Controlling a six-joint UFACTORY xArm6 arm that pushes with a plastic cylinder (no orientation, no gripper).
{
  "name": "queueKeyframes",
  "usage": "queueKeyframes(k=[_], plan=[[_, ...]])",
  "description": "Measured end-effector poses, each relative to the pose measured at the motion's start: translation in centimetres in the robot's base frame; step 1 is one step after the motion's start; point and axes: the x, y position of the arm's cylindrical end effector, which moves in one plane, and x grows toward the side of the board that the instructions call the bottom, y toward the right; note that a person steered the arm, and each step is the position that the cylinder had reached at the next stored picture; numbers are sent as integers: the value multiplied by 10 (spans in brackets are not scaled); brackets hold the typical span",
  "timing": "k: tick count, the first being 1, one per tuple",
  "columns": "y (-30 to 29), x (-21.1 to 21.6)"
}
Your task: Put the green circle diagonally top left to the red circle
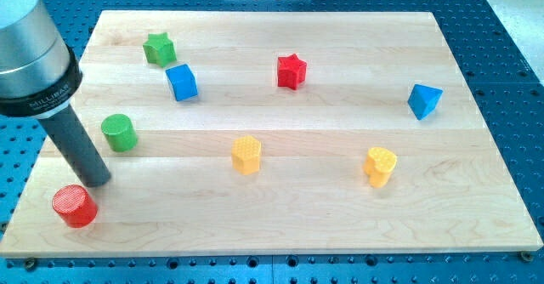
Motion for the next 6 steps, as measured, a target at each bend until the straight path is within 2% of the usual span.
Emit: queueKeyframes(k=[1,2,3,4,5,6], plan=[[-2,6],[27,-5],[37,-50],[39,-72],[37,-113],[-11,-102]])
